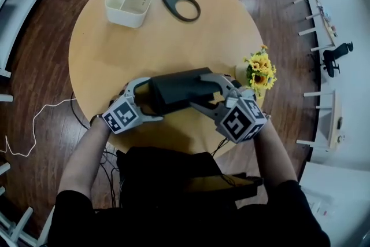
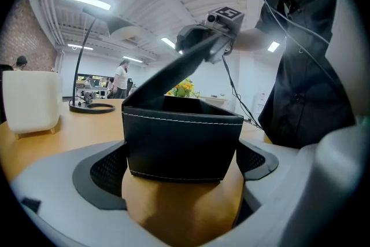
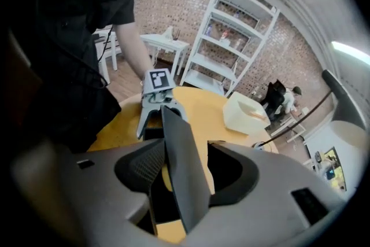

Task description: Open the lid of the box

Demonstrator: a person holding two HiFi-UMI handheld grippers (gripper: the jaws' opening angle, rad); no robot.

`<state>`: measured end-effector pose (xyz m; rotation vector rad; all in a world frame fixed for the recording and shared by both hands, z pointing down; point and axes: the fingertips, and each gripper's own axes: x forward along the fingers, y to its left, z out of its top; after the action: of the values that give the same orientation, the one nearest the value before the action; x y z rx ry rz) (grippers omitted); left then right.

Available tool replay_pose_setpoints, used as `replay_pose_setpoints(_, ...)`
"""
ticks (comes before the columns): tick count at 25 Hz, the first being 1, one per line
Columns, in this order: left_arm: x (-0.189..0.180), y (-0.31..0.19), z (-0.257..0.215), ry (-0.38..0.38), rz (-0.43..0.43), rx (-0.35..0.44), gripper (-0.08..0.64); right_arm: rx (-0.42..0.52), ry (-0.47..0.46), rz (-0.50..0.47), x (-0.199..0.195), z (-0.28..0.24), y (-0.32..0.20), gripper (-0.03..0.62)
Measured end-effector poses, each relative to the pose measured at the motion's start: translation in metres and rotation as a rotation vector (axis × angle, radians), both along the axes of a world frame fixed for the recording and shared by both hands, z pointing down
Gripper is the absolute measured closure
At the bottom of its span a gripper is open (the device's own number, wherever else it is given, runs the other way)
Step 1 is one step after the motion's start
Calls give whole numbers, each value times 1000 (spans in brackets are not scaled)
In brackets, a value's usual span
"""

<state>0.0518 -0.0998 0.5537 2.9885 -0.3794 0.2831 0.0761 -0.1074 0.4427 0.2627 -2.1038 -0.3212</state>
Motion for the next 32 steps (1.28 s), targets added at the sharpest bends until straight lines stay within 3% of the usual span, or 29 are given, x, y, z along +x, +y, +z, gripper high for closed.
replay_pose_setpoints(4, 0, 3, 5, -2, -4, -7, -18, 67, -76, 80, -7, -20, -38, 457)
replay_pose_setpoints(10, -1, 5, 7, -25, -11, -50, -21, 43, -151, 181, -12, -9, -80, 468)
replay_pose_setpoints(13, -12, 8, 5, -25, -39, -86, 46, 51, -175, 197, -14, -9, -96, 448)
replay_pose_setpoints(15, -25, 10, 3, -22, -75, -109, 46, 50, -183, 197, -16, -9, -103, 445)
replay_pose_setpoints(18, -44, 11, -5, -6, -141, -130, 46, 118, -188, 208, -13, -10, -110, 437)
replay_pose_setpoints(21, -62, 13, -22, 20, -198, -111, 48, 175, -281, 261, -2, -27, -110, 437)
replay_pose_setpoints(26, -86, 8, -80, 119, -291, -104, 78, 195, -515, 404, 54, -77, -93, 437)
replay_pose_setpoints(32, -92, -1, -152, 219, -363, -8, 144, 245, -745, 612, 157, -111, -48, 437)
